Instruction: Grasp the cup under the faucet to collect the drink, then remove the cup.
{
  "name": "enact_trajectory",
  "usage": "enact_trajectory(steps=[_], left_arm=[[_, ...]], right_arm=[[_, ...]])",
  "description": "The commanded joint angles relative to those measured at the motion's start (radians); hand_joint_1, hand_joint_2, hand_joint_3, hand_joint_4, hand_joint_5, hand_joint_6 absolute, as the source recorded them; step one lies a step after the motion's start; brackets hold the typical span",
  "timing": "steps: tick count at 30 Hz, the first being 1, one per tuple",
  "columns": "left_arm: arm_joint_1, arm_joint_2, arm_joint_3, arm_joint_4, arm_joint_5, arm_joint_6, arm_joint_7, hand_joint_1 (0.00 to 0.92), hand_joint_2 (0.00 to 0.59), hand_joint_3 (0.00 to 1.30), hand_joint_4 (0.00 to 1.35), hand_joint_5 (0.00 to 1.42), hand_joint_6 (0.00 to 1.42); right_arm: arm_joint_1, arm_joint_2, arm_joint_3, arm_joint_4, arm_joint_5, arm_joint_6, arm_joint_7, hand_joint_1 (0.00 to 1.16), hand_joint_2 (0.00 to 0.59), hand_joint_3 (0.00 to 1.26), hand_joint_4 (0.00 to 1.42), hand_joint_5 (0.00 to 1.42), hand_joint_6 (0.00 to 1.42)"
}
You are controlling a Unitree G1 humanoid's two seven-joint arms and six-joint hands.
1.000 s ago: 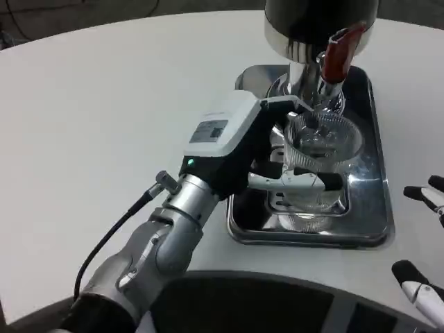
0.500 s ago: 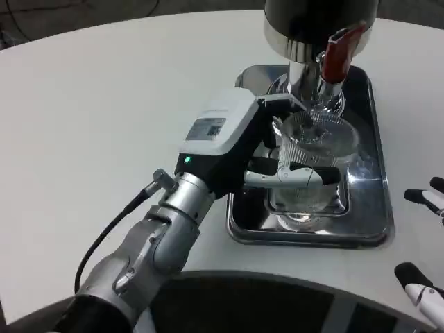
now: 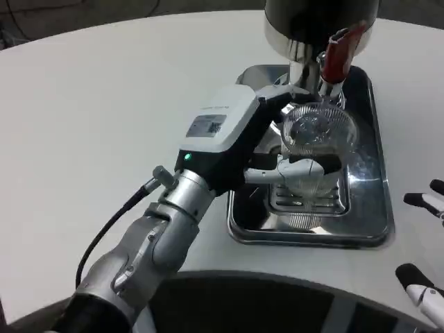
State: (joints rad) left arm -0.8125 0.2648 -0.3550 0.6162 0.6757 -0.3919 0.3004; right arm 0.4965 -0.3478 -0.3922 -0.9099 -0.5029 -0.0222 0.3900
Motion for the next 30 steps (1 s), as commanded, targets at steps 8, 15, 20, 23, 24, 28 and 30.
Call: enact_trajectory(steps=[8, 15, 20, 23, 24, 28, 30], left_arm=[[0.041, 0.012, 0.029, -0.039, -0.053, -0.015, -0.01, 0.147, 0.071, 0.33, 0.26, 0.46, 0.77], [0.066, 0.025, 0.054, -0.096, -0.08, -0.02, -0.03, 0.137, 0.074, 0.33, 0.26, 0.45, 0.77], [0.097, 0.031, 0.075, -0.165, -0.099, -0.011, -0.052, 0.133, 0.077, 0.33, 0.26, 0.45, 0.77], [0.12, 0.036, 0.091, -0.213, -0.107, -0.004, -0.065, 0.132, 0.078, 0.33, 0.26, 0.45, 0.77], [0.127, 0.037, 0.097, -0.228, -0.11, -0.001, -0.069, 0.131, 0.078, 0.33, 0.26, 0.45, 0.77], [0.191, 0.057, 0.147, -0.362, -0.149, 0.016, -0.106, 0.123, 0.081, 0.34, 0.27, 0.46, 0.77], [0.214, 0.061, 0.169, -0.417, -0.163, 0.026, -0.124, 0.117, 0.082, 0.35, 0.3, 0.47, 0.78]], right_arm=[[0.035, 0.016, 0.062, -0.047, -0.053, -0.053, -0.017, 0.3, 0.415, 0.14, 0.0, 0.0, 0.0], [0.054, 0.041, 0.121, -0.086, -0.08, -0.061, -0.014, 0.3, 0.415, 0.14, 0.0, 0.0, 0.0], [0.061, 0.056, 0.161, -0.112, -0.095, -0.055, -0.012, 0.3, 0.418, 0.13, 0.0, 0.0, 0.0], [0.063, 0.063, 0.181, -0.124, -0.101, -0.053, -0.009, 0.3, 0.419, 0.13, 0.0, 0.0, 0.0], [0.065, 0.066, 0.187, -0.127, -0.104, -0.053, -0.007, 0.3, 0.419, 0.13, 0.0, 0.0, 0.0], [0.071, 0.076, 0.216, -0.133, -0.118, -0.052, -0.007, 0.3, 0.42, 0.13, 0.0, 0.0, 0.0], [0.066, 0.08, 0.229, -0.125, -0.129, -0.05, -0.011, 0.3, 0.42, 0.13, 0.0, 0.0, 0.0]])
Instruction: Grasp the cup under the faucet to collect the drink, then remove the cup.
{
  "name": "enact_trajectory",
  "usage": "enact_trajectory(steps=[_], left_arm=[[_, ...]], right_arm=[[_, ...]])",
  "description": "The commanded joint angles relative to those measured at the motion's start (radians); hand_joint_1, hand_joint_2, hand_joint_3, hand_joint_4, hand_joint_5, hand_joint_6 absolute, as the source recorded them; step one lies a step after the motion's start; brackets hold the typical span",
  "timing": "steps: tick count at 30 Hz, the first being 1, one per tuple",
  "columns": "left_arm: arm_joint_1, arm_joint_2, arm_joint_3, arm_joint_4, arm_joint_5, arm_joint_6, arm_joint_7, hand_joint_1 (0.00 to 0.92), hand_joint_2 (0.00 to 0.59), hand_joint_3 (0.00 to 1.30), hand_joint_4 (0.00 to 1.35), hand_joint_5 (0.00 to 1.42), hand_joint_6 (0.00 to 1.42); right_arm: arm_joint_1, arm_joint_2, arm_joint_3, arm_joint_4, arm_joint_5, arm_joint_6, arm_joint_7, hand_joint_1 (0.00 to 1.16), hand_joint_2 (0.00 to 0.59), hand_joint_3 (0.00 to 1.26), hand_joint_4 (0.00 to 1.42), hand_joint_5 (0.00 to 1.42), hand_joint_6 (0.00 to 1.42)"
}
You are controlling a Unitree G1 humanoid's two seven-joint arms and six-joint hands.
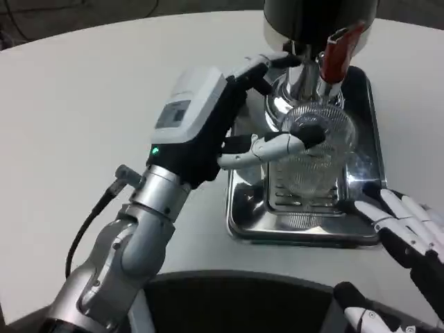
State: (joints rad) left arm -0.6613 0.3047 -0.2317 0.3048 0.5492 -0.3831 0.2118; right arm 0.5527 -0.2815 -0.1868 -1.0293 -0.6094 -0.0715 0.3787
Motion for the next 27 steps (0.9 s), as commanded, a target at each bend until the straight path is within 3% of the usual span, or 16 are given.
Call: enact_trajectory(steps=[1, 7, 14, 18, 21, 27], left_arm=[[0.072, 0.024, 0.058, -0.136, -0.043, 0.023, -0.045, 0.116, 0.082, 0.37, 0.31, 0.48, 0.78], [0.086, 0.032, 0.131, -0.263, -0.154, 0.035, -0.13, 0.088, 0.102, 0.41, 0.41, 0.53, 0.79], [0.006, 0.044, 0.178, -0.323, -0.358, 0.068, -0.308, 0.04, 0.113, 0.4, 0.45, 0.51, 0.59], [-0.069, 0.05, 0.198, -0.338, -0.513, 0.159, -0.452, 0.002, 0.114, 0.36, 0.4, 0.47, 0.5], [-0.157, 0.057, 0.202, -0.324, -0.642, 0.283, -0.579, 0.0, 0.118, 0.33, 0.34, 0.42, 0.46], [-0.235, 0.051, 0.196, -0.292, -0.704, 0.38, -0.676, 0.0, 0.121, 0.26, 0.23, 0.32, 0.36]], right_arm=[[0.007, 0.015, 0.028, -0.003, -0.027, 0.0, 0.0, 0.3, 0.42, 0.13, 0.0, 0.0, 0.0], [-0.034, 0.015, 0.054, 0.038, -0.063, 0.008, -0.007, 0.3, 0.42, 0.13, 0.0, 0.0, 0.0], [-0.043, 0.019, 0.081, 0.058, -0.088, 0.004, -0.01, 0.3, 0.42, 0.13, 0.0, 0.0, 0.0], [-0.042, 0.023, 0.101, 0.064, -0.108, 0.001, -0.014, 0.3, 0.42, 0.13, 0.0, 0.0, 0.0], [-0.051, 0.028, 0.122, 0.071, -0.128, -0.002, -0.019, 0.3, 0.42, 0.13, 0.0, 0.0, 0.0], [-0.063, 0.038, 0.137, 0.075, -0.143, 0.002, -0.019, 0.3, 0.421, 0.14, 0.0, 0.0, 0.0]])
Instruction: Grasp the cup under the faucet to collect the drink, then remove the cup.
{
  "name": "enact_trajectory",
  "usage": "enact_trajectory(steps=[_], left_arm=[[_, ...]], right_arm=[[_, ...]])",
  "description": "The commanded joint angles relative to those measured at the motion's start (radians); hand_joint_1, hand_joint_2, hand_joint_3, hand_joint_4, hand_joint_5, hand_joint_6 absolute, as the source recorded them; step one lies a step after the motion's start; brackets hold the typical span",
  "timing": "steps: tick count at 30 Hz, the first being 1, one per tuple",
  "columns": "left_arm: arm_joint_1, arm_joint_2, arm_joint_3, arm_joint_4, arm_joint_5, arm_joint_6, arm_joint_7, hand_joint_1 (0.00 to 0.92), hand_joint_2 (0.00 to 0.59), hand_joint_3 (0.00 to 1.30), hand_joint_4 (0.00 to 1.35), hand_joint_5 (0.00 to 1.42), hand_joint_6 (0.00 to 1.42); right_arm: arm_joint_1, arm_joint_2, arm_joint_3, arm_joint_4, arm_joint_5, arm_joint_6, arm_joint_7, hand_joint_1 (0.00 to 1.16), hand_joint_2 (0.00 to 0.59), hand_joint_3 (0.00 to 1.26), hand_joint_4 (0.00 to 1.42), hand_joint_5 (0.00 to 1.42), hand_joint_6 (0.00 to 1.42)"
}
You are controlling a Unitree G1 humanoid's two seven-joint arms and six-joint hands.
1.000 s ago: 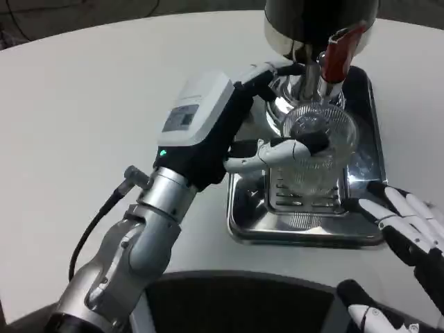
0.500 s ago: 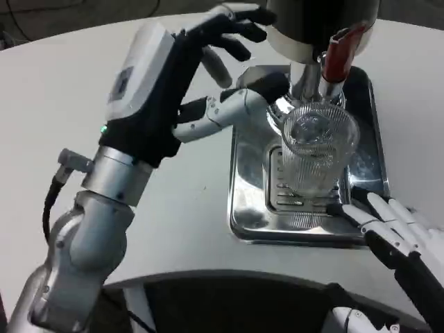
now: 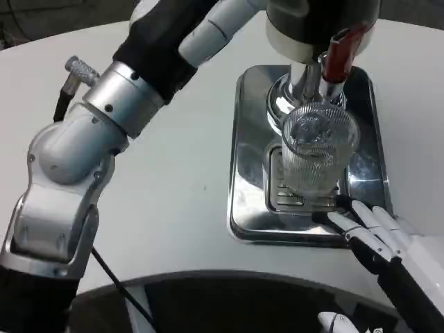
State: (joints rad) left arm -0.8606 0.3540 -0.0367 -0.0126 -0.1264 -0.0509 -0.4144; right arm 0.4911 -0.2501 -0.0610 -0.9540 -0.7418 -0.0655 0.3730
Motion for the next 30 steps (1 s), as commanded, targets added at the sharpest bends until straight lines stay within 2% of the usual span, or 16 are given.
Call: enact_trajectory(steps=[1, 6, 13, 21, 30], left_arm=[[-0.052, 0.0, -0.004, 0.037, -0.035, 0.065, -0.065, 0.0, 0.121, 0.25, 0.22, 0.32, 0.34], [-0.103, -0.012, -0.016, 0.079, -0.047, 0.125, -0.119, 0.0, 0.12, 0.22, 0.18, 0.28, 0.31], [-0.148, -0.038, -0.032, 0.169, -0.067, 0.169, -0.185, 0.0, 0.122, 0.18, 0.13, 0.23, 0.28], [-0.148, -0.058, -0.049, 0.203, -0.064, 0.177, -0.234, 0.0, 0.124, 0.17, 0.12, 0.22, 0.27], [-0.144, -0.071, -0.062, 0.231, -0.047, 0.147, -0.245, 0.0, 0.124, 0.16, 0.11, 0.21, 0.26]], right_arm=[[-0.002, 0.008, 0.013, 0.0, -0.011, -0.004, -0.013, 0.3, 0.421, 0.14, 0.0, 0.0, 0.0], [0.0, 0.012, 0.024, -0.004, -0.013, -0.006, -0.015, 0.3, 0.421, 0.14, 0.0, 0.0, 0.0], [-0.002, 0.015, 0.027, -0.007, -0.009, 0.0, -0.015, 0.3, 0.421, 0.14, 0.01, 0.0, 0.0], [-0.012, 0.017, 0.033, 0.0, -0.008, 0.006, -0.011, 0.3, 0.421, 0.14, 0.01, 0.0, 0.0], [-0.021, 0.017, 0.043, 0.002, -0.009, 0.015, -0.008, 0.3, 0.421, 0.14, 0.01, 0.0, 0.0]])
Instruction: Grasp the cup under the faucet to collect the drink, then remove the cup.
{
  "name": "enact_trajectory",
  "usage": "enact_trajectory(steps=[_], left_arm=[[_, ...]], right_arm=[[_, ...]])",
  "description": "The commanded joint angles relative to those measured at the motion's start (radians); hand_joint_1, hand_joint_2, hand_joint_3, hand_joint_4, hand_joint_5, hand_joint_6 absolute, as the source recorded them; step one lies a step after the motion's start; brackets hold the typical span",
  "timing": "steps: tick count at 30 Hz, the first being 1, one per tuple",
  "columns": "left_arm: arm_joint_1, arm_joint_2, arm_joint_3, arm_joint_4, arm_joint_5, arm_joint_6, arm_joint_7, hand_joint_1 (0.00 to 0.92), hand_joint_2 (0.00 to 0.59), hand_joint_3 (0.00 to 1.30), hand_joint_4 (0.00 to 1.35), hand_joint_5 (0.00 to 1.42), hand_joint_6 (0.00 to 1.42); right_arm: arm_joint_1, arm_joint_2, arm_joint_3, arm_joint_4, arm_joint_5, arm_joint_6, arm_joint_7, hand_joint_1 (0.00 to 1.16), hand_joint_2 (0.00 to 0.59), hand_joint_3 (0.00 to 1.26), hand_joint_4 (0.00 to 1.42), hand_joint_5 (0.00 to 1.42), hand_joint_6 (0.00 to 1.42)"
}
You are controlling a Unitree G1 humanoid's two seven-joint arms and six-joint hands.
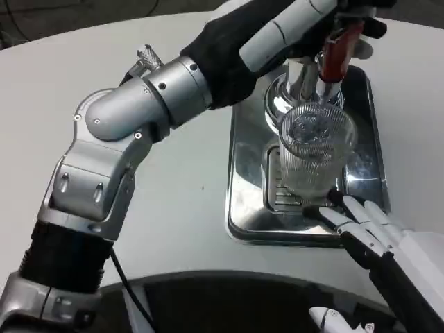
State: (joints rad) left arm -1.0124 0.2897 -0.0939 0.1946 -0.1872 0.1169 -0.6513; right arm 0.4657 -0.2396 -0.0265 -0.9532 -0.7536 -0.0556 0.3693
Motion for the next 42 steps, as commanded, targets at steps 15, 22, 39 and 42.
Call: enact_trajectory(steps=[15, 22, 39, 42], left_arm=[[-0.001, 0.005, -0.091, 0.129, 0.136, -0.135, -0.043, 0.0, 0.126, 0.15, 0.1, 0.19, 0.2], [-0.004, 0.011, -0.124, 0.168, 0.186, -0.204, -0.052, 0.0, 0.116, 0.15, 0.09, 0.18, 0.18], [-0.019, 0.04, -0.189, 0.209, 0.291, -0.34, -0.054, 0.0, 0.093, 0.12, 0.0, 0.08, 0.09], [-0.018, 0.045, -0.198, 0.211, 0.301, -0.352, -0.054, 0.0, 0.093, 0.11, 0.0, 0.07, 0.08]], right_arm=[[0.012, 0.007, 0.011, -0.001, 0.005, 0.012, -0.003, 0.3, 0.416, 0.14, 0.01, 0.0, 0.0], [-0.008, 0.015, 0.034, 0.007, 0.0, 0.031, 0.001, 0.3, 0.416, 0.14, 0.01, 0.0, 0.0], [-0.062, 0.042, 0.083, 0.021, -0.015, 0.108, 0.008, 0.3, 0.415, 0.14, 0.01, 0.0, 0.0], [-0.081, 0.051, 0.101, 0.028, -0.023, 0.129, 0.007, 0.3, 0.415, 0.14, 0.0, 0.0, 0.0]])
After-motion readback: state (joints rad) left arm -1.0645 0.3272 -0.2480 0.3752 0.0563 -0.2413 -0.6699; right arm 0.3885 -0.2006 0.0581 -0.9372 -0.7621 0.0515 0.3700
